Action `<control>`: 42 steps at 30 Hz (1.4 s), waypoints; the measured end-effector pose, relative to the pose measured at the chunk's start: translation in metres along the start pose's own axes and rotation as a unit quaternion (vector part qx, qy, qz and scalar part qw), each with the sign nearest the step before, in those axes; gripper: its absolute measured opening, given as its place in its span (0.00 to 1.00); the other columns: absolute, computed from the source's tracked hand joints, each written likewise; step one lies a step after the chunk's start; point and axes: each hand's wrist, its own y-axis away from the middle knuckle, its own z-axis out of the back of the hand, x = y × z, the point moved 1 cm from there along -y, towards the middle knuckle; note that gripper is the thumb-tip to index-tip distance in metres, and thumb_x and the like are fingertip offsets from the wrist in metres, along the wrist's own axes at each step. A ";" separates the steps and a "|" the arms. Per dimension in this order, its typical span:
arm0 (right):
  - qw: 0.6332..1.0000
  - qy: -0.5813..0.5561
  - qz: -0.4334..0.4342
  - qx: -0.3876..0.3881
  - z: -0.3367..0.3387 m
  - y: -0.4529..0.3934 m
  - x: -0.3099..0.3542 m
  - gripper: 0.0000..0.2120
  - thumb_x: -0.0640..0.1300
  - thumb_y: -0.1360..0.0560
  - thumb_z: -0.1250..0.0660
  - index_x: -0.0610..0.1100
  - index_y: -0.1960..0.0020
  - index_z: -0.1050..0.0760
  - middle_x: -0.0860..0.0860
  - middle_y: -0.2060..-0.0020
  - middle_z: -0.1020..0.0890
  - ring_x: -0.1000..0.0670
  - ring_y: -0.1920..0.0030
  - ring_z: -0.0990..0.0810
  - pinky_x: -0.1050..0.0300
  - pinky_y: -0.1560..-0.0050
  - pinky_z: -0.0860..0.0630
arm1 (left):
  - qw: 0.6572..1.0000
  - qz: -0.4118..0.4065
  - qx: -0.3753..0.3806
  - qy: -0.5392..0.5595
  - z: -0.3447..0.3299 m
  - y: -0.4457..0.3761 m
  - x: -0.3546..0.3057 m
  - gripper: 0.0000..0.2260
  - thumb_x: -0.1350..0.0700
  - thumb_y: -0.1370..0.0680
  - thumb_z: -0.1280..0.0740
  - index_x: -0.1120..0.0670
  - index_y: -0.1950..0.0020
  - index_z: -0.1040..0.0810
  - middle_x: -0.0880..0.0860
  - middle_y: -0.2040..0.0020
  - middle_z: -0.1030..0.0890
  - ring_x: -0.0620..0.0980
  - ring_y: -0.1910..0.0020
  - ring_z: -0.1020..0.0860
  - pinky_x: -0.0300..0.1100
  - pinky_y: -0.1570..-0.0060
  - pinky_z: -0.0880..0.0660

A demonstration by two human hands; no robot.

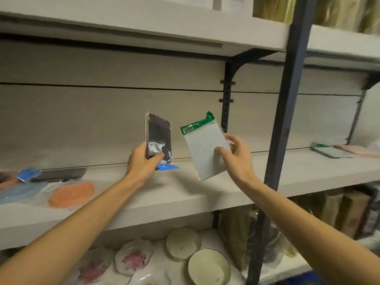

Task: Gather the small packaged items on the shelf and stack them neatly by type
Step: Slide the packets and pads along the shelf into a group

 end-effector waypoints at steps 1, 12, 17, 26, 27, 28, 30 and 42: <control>0.999 0.004 0.028 -0.024 0.021 0.005 -0.002 0.15 0.41 0.22 0.33 0.51 0.37 0.29 0.55 0.44 0.20 0.53 0.47 0.20 0.60 0.53 0.21 | 1.000 -0.017 0.010 -0.005 -0.018 0.007 -0.008 0.11 0.63 0.28 0.25 0.48 0.55 0.22 0.44 0.63 0.17 0.45 0.62 0.19 0.45 0.63 0.22; 0.962 -0.019 0.065 -0.265 0.234 0.044 -0.034 0.13 0.39 0.24 0.31 0.46 0.39 0.24 0.53 0.46 0.18 0.57 0.51 0.17 0.66 0.57 0.20 | 0.989 -0.107 0.094 0.030 -0.237 0.102 -0.078 0.18 0.59 0.24 0.25 0.50 0.36 0.24 0.48 0.45 0.16 0.47 0.47 0.17 0.47 0.49 0.16; 0.960 0.038 0.014 -0.276 0.320 0.042 -0.061 0.16 0.42 0.24 0.33 0.49 0.36 0.26 0.53 0.44 0.20 0.52 0.45 0.20 0.52 0.47 0.19 | 0.988 -0.074 0.124 0.052 -0.330 0.121 -0.106 0.25 0.58 0.23 0.26 0.49 0.28 0.31 0.48 0.39 0.21 0.47 0.41 0.21 0.39 0.47 0.18; 0.954 0.056 -0.095 -0.280 0.412 0.029 -0.126 0.22 0.42 0.21 0.32 0.44 0.29 0.32 0.51 0.47 0.22 0.54 0.51 0.21 0.55 0.51 0.20 | 0.978 0.074 0.197 -0.003 -0.458 0.073 -0.099 0.23 0.56 0.24 0.27 0.54 0.33 0.32 0.54 0.40 0.21 0.53 0.45 0.20 0.49 0.48 0.18; 0.955 0.047 -0.104 -0.274 0.418 0.023 -0.133 0.23 0.41 0.22 0.32 0.43 0.28 0.33 0.49 0.45 0.22 0.54 0.51 0.21 0.57 0.53 0.21 | 0.975 0.079 0.205 -0.017 -0.470 0.065 -0.096 0.23 0.56 0.24 0.28 0.54 0.33 0.33 0.55 0.40 0.22 0.54 0.45 0.20 0.52 0.47 0.17; 0.956 0.039 -0.118 -0.267 0.425 0.015 -0.142 0.24 0.41 0.22 0.32 0.43 0.27 0.33 0.47 0.44 0.22 0.53 0.50 0.21 0.57 0.53 0.20 | 0.974 0.084 0.209 -0.031 -0.481 0.057 -0.093 0.23 0.56 0.24 0.28 0.54 0.33 0.34 0.55 0.40 0.22 0.55 0.46 0.20 0.53 0.46 0.18; 0.954 0.008 -0.150 -0.260 0.439 -0.007 -0.161 0.25 0.39 0.23 0.31 0.44 0.28 0.33 0.45 0.42 0.22 0.49 0.49 0.20 0.52 0.53 0.18 | 0.972 0.088 0.208 -0.066 -0.504 0.039 -0.090 0.24 0.56 0.23 0.29 0.55 0.32 0.35 0.56 0.41 0.23 0.55 0.46 0.20 0.54 0.45 0.18; 0.950 -0.054 -0.213 -0.222 0.498 -0.159 -0.257 0.25 0.38 0.24 0.29 0.42 0.28 0.32 0.41 0.39 0.20 0.48 0.48 0.18 0.61 0.68 0.20 | 0.947 0.076 0.239 -0.202 -0.635 -0.072 -0.058 0.26 0.56 0.20 0.36 0.60 0.27 0.43 0.59 0.41 0.22 0.61 0.44 0.21 0.51 0.47 0.23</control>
